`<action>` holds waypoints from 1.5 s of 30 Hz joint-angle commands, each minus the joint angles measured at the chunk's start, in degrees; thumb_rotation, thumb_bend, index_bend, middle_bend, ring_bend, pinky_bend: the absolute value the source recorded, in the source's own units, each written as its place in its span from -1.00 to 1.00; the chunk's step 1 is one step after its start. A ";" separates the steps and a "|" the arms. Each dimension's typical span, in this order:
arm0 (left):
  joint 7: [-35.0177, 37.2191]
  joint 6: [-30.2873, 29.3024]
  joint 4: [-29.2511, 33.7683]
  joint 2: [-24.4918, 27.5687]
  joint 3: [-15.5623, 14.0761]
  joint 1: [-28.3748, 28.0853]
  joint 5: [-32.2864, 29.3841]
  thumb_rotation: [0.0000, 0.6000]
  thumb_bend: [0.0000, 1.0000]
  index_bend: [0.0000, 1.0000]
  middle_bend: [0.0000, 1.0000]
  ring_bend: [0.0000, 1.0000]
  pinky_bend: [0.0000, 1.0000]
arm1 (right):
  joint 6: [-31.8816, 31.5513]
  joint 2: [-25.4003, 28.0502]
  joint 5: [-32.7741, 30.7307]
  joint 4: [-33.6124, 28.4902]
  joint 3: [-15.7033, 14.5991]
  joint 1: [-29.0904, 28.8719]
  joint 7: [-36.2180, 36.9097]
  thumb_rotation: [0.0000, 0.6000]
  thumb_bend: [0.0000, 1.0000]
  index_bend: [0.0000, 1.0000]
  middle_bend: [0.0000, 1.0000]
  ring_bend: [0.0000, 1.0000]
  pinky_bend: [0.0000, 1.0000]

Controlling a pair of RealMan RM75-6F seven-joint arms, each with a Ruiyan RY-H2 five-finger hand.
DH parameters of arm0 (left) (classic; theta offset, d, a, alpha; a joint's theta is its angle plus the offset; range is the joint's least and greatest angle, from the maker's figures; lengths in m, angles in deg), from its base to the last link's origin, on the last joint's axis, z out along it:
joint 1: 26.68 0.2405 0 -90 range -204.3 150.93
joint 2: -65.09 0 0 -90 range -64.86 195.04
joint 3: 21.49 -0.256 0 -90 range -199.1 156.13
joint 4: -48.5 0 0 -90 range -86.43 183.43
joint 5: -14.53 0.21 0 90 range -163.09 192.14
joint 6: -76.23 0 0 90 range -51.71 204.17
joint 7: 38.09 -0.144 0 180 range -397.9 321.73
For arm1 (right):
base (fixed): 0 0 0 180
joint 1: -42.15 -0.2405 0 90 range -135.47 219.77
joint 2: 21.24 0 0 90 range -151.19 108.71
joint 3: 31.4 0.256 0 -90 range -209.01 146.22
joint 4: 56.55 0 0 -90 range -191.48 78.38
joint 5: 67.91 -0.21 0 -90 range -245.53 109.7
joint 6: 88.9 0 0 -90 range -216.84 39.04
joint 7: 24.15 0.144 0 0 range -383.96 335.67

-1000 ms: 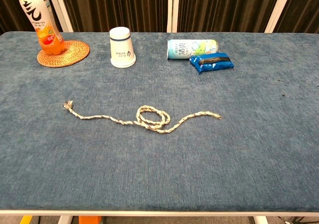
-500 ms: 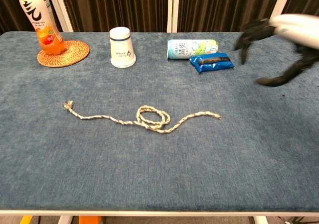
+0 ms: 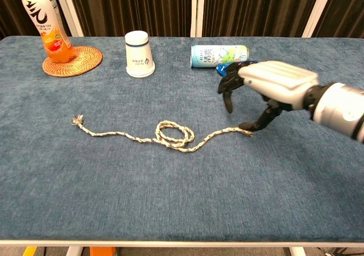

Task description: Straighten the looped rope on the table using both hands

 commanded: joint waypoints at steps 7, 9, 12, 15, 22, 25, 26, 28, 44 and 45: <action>1.48 0.43 -1.29 -0.54 -0.09 -0.27 0.04 1.00 -1.00 -0.70 -0.91 -1.00 -0.97 | 1.78 -4.20 -1.01 3.74 -0.85 -2.58 -2.38 1.00 -0.51 0.02 -0.57 -1.00 -1.00; 1.81 0.49 -1.52 -0.57 -0.12 -0.26 -0.04 1.00 -1.00 -0.70 -0.91 -1.00 -0.96 | 1.88 -4.70 -1.04 4.19 -1.11 -2.83 -2.81 1.00 -0.46 -0.01 -0.60 -1.00 -1.00; 2.32 0.50 -1.87 -0.69 -0.20 -0.11 -0.22 1.00 -1.00 -0.70 -0.91 -1.00 -0.97 | 1.73 -5.35 -1.03 4.96 -1.61 -3.01 -3.39 1.00 -0.41 -0.06 -0.63 -1.00 -1.00; 2.83 0.59 -2.15 -0.74 -0.29 -0.08 -0.25 1.00 -1.00 -0.70 -0.91 -1.00 -0.97 | 1.54 -5.85 -1.18 5.51 -1.87 -3.10 -3.35 1.00 -0.36 -0.08 -0.64 -1.00 -1.00; 3.48 0.42 -2.69 -0.92 -0.35 -0.12 0.06 1.00 -1.00 -0.70 -0.91 -1.00 -0.97 | 0.59 -6.73 -0.90 7.03 -2.67 -3.04 -2.52 1.00 -0.30 -0.03 -0.63 -1.00 -1.00; 3.62 0.58 -2.79 -0.93 -0.36 -0.29 0.18 1.00 -1.00 -0.70 -0.91 -1.00 -0.97 | -0.51 -7.27 -0.52 8.09 -3.01 -2.65 -1.34 1.00 -0.26 0.08 -0.60 -1.00 -1.00; 3.67 0.67 -2.82 -0.94 -0.35 -0.40 0.26 1.00 -1.00 -0.70 -0.91 -1.00 -0.97 | -0.86 -7.41 -0.39 8.40 -3.11 -2.53 -0.96 1.00 -0.24 0.13 -0.58 -1.00 -1.00; 3.73 0.88 -2.88 -0.95 -0.31 -0.79 0.66 1.00 -1.00 -0.70 -0.91 -1.00 -0.97 | -1.92 -7.74 0.12 9.10 -3.31 -2.24 -0.06 1.00 -0.20 0.21 -0.55 -1.00 -1.00; 16.07 12.77 -4.12 -3.55 1.20 -16.06 10.24 1.00 -1.00 -0.62 -0.89 -1.00 -0.96 | -2.57 -1.57 -3.24 1.33 -0.32 -2.49 -4.48 1.00 -0.07 0.32 -0.52 -1.00 -1.00; 16.52 14.31 -4.34 -4.28 1.34 -17.37 10.27 1.00 -0.99 -0.61 -0.87 -1.00 -0.96 | -2.65 -1.06 -3.79 0.47 0.06 -2.48 -5.25 1.00 -0.07 0.32 -0.52 -1.00 -1.00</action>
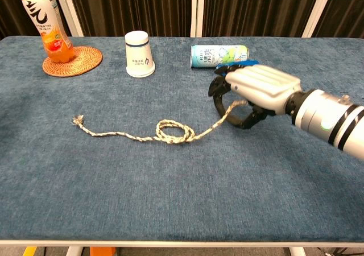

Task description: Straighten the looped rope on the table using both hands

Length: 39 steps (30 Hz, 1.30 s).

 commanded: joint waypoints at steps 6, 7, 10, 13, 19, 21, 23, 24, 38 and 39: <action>4.55 13.80 -0.06 -6.95 1.93 -12.07 -0.04 1.00 -0.94 -0.45 -0.85 -1.00 -0.96 | -1.33 4.42 -4.52 -6.57 2.70 0.65 -5.32 1.00 -0.06 0.33 -0.52 -1.00 -1.00; 3.99 15.72 0.56 -7.50 2.06 -13.43 -0.47 1.00 -0.93 -0.40 -0.84 -1.00 -0.96 | -1.25 4.68 -5.01 -7.09 2.88 0.61 -5.63 1.00 -0.06 0.33 -0.52 -1.00 -1.00; 1.77 18.86 1.46 -9.81 2.64 -15.94 -1.99 1.00 -0.90 -0.26 -0.82 -1.00 -0.96 | -1.39 5.10 -5.70 -7.93 3.06 0.56 -6.53 1.00 -0.06 0.33 -0.52 -1.00 -1.00; -1.79 21.59 0.91 -12.15 2.91 -17.70 -4.08 1.00 -0.87 -0.18 -0.79 -1.00 -0.96 | -1.53 5.28 -6.48 -8.23 3.12 0.61 -7.09 1.00 -0.06 0.33 -0.52 -1.00 -1.00; -10.46 22.93 -0.35 -15.92 2.13 -18.06 -8.05 0.96 -0.80 -0.13 -0.79 -1.00 -0.96 | -1.64 5.42 -7.30 -8.24 2.90 0.70 -7.20 1.00 -0.06 0.33 -0.52 -1.00 -1.00; -12.63 22.71 -1.02 -17.16 1.85 -17.65 -9.47 0.85 -0.74 -0.09 -0.79 -1.00 -0.96 | -1.49 5.40 -7.51 -8.17 2.84 0.63 -7.08 1.00 -0.06 0.33 -0.52 -1.00 -1.00; -14.29 21.80 -2.09 -18.69 1.42 -17.02 -10.43 0.71 -0.67 -0.04 -0.79 -1.00 -0.96 | -1.37 5.37 -7.67 -8.03 2.78 0.52 -7.05 1.00 -0.06 0.33 -0.52 -1.00 -1.00; -14.89 21.58 -2.57 -19.17 1.14 -16.80 -10.72 0.66 -0.65 -0.02 -0.79 -1.00 -0.96 | -1.34 5.37 -7.73 -7.98 2.76 0.48 -7.05 1.00 -0.06 0.33 -0.52 -1.00 -1.00; -15.94 19.29 -6.54 -20.32 -0.75 -15.06 -12.21 0.58 -0.51 0.01 -0.79 -1.00 -0.96 | -1.55 4.76 -8.00 -6.81 2.29 0.27 -6.23 1.00 -0.05 0.33 -0.53 -1.00 -1.00; -15.85 19.22 -6.64 -20.21 -0.85 -15.03 -12.15 0.58 -0.50 0.01 -0.79 -1.00 -0.96 | -1.57 4.73 -8.00 -6.79 2.28 0.26 -6.18 1.00 -0.05 0.33 -0.53 -1.00 -1.00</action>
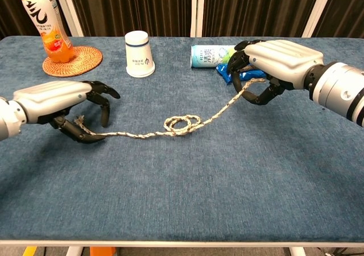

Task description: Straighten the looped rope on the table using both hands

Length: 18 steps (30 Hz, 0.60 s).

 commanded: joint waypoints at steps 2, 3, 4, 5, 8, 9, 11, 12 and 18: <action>0.12 -0.15 -0.35 0.34 -0.36 0.06 0.24 0.58 -0.48 0.02 -0.79 -1.00 -0.96 | -0.09 -0.18 0.02 0.12 0.01 -0.08 0.24 1.00 -0.05 0.33 -0.53 -1.00 -1.00; 0.07 -0.02 -0.45 0.39 -0.49 -0.01 0.31 0.58 -0.46 0.02 -0.79 -1.00 -0.96 | -0.08 -0.24 0.03 0.16 -0.01 -0.10 0.32 1.00 -0.05 0.33 -0.53 -1.00 -1.00; -0.01 0.23 -0.56 0.47 -0.67 -0.14 0.39 0.62 -0.45 0.03 -0.79 -1.00 -0.96 | -0.11 -0.34 0.08 0.24 -0.06 -0.13 0.40 1.00 -0.05 0.33 -0.53 -1.00 -1.00; -0.05 0.44 -0.61 0.52 -0.82 -0.24 0.47 0.69 -0.44 0.03 -0.79 -1.00 -0.96 | -0.12 -0.41 0.12 0.32 -0.11 -0.15 0.41 1.00 -0.05 0.33 -0.53 -1.00 -1.00; -0.08 0.50 -0.86 0.51 -1.19 -0.26 0.64 0.96 -0.41 0.03 -0.79 -1.00 -0.96 | -0.13 -0.57 0.05 0.60 -0.23 -0.15 0.40 1.00 -0.05 0.33 -0.53 -1.00 -1.00; 0.07 0.57 -0.93 0.54 -1.23 -0.27 0.58 0.99 -0.41 0.03 -0.79 -1.00 -0.96 | -0.11 -0.60 -0.02 0.69 -0.23 -0.15 0.43 1.00 -0.05 0.33 -0.53 -1.00 -1.00; 0.43 0.68 -0.98 0.63 -1.34 -0.28 0.55 1.00 -0.41 0.03 -0.79 -1.00 -0.96 | -0.09 -0.65 -0.18 0.86 -0.21 -0.16 0.48 1.00 -0.05 0.33 -0.54 -1.00 -1.00; 0.44 0.68 -1.04 0.68 -1.43 -0.30 0.62 1.00 -0.41 0.03 -0.79 -1.00 -0.96 | -0.12 -0.68 -0.23 0.93 -0.19 -0.16 0.50 1.00 -0.05 0.33 -0.54 -1.00 -1.00; 0.63 0.36 -1.23 0.68 -1.70 -0.41 1.11 1.00 -0.41 0.03 -0.79 -1.00 -0.96 | -0.21 -0.95 -0.48 1.24 -0.16 -0.16 0.71 1.00 -0.05 0.33 -0.54 -1.00 -1.00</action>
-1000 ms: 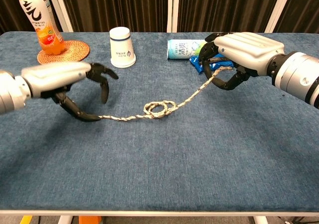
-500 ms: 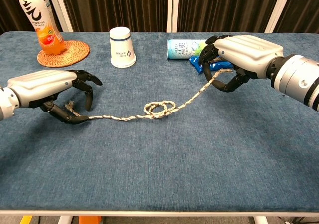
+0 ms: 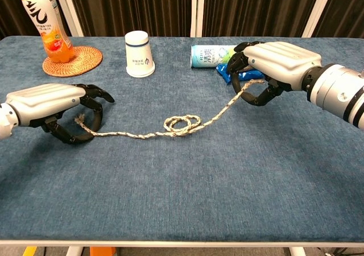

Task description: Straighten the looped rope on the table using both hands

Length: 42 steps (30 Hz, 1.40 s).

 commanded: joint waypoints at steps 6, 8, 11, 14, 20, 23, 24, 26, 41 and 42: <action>1.57 -0.05 -0.92 -0.75 0.11 -0.12 -0.08 1.00 -0.40 0.09 -0.74 -1.00 -0.96 | -0.27 -0.10 -0.07 0.43 -0.17 0.25 0.54 1.00 -0.05 0.33 -0.54 -1.00 -1.00; 2.38 -0.47 -1.33 -1.07 0.29 0.00 -0.11 1.00 -0.37 0.12 -0.71 -1.00 -0.96 | -0.44 0.10 -0.17 0.41 -0.08 0.40 0.90 1.00 -0.04 0.33 -0.54 -1.00 -1.00; 3.49 -1.71 -1.73 -1.25 0.47 0.39 0.20 1.00 -0.31 0.17 -0.66 -1.00 -0.96 | -0.73 0.61 -0.25 0.31 0.07 0.62 1.31 1.00 -0.03 0.33 -0.54 -1.00 -1.00; 3.99 -2.82 -1.64 -0.56 0.58 0.76 0.47 1.00 -0.29 0.19 -0.66 -1.00 -0.96 | -0.99 1.48 -0.24 -0.01 0.13 0.94 1.94 1.00 -0.02 0.33 -0.54 -1.00 -1.00; 4.95 -5.18 -0.81 2.67 0.69 2.92 -0.73 1.00 -0.29 0.19 -0.66 -1.00 -0.96 | -2.60 4.94 -0.58 -1.37 -0.12 3.01 3.78 1.00 -0.02 0.33 -0.54 -1.00 -1.00; 5.70 -6.01 -1.11 4.26 0.62 4.37 -1.92 1.00 -0.29 0.19 -0.66 -1.00 -0.96 | -3.85 7.21 -0.97 -1.98 -0.47 4.83 5.53 1.00 -0.01 0.33 -0.54 -1.00 -1.00; 6.18 -6.22 -1.30 4.66 0.66 4.82 -2.33 1.00 -0.29 0.19 -0.66 -1.00 -0.96 | -4.17 7.91 -1.16 -2.13 -0.59 5.43 6.20 1.00 0.00 0.33 -0.54 -1.00 -1.00; 7.79 -6.50 -2.01 5.43 0.76 5.79 -3.25 1.00 -0.29 0.19 -0.66 -1.00 -0.96 | -4.84 9.57 -1.66 -2.52 -0.88 6.92 8.13 1.00 0.00 0.33 -0.54 -1.00 -1.00; 15.04 -5.67 -11.25 3.68 0.87 7.79 -3.74 1.00 -0.29 0.19 -0.66 -1.00 -0.96 | -6.41 10.39 -3.60 3.30 -2.78 13.77 17.33 1.00 0.01 0.33 -0.54 -1.00 -1.00; 15.18 -5.65 -11.55 3.47 0.87 7.77 -3.61 1.00 -0.29 0.19 -0.66 -1.00 -0.96 | -6.32 10.04 -3.50 3.76 -2.79 13.85 17.68 1.00 0.01 0.33 -0.54 -1.00 -1.00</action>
